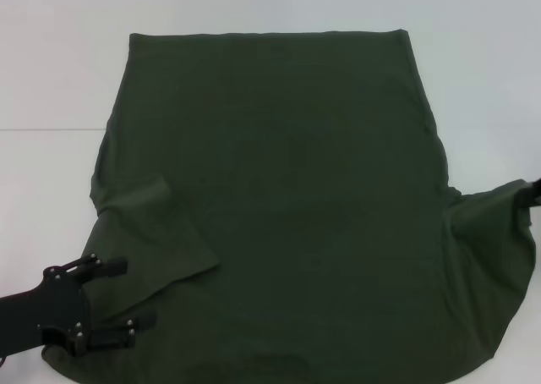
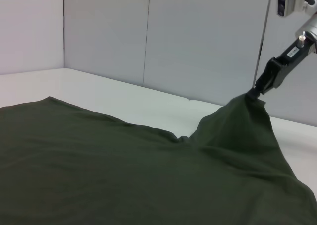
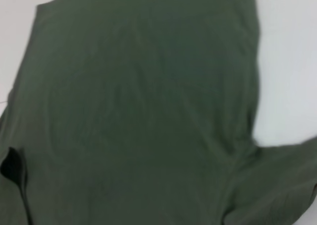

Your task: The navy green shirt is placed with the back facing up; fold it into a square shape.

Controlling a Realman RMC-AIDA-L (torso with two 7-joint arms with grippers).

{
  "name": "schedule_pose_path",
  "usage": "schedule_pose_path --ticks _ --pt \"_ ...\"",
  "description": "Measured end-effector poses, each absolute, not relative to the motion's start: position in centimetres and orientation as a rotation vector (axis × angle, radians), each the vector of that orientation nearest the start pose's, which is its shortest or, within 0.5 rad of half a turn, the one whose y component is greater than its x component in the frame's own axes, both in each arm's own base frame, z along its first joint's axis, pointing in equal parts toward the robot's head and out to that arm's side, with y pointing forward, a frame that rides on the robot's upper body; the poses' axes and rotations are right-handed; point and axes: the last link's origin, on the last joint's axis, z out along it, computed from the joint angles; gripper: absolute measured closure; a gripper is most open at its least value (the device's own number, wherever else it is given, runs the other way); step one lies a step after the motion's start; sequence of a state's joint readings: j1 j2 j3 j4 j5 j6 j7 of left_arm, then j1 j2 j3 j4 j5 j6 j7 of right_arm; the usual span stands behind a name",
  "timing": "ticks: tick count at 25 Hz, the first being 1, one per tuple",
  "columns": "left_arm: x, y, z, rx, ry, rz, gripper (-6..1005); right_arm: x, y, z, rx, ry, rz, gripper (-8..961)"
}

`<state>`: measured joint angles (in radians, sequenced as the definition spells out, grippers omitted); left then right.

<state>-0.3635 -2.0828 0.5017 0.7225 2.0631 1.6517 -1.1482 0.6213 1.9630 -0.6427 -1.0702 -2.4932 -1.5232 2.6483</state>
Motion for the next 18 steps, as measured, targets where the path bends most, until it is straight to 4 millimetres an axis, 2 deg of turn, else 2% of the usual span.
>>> schedule_pose_path --ticks 5,13,18 --pt "-31.8 28.1 2.9 -2.587 -0.507 -0.643 62 25.5 39.4 10.8 -2.092 1.642 0.228 953" --pt "-32.0 28.1 2.9 -2.582 -0.512 -0.637 62 21.8 40.8 6.8 -2.254 1.581 0.121 952" --pt "-32.0 28.0 3.0 -2.58 -0.516 -0.635 63 20.9 41.2 4.6 -2.305 1.559 0.051 952"
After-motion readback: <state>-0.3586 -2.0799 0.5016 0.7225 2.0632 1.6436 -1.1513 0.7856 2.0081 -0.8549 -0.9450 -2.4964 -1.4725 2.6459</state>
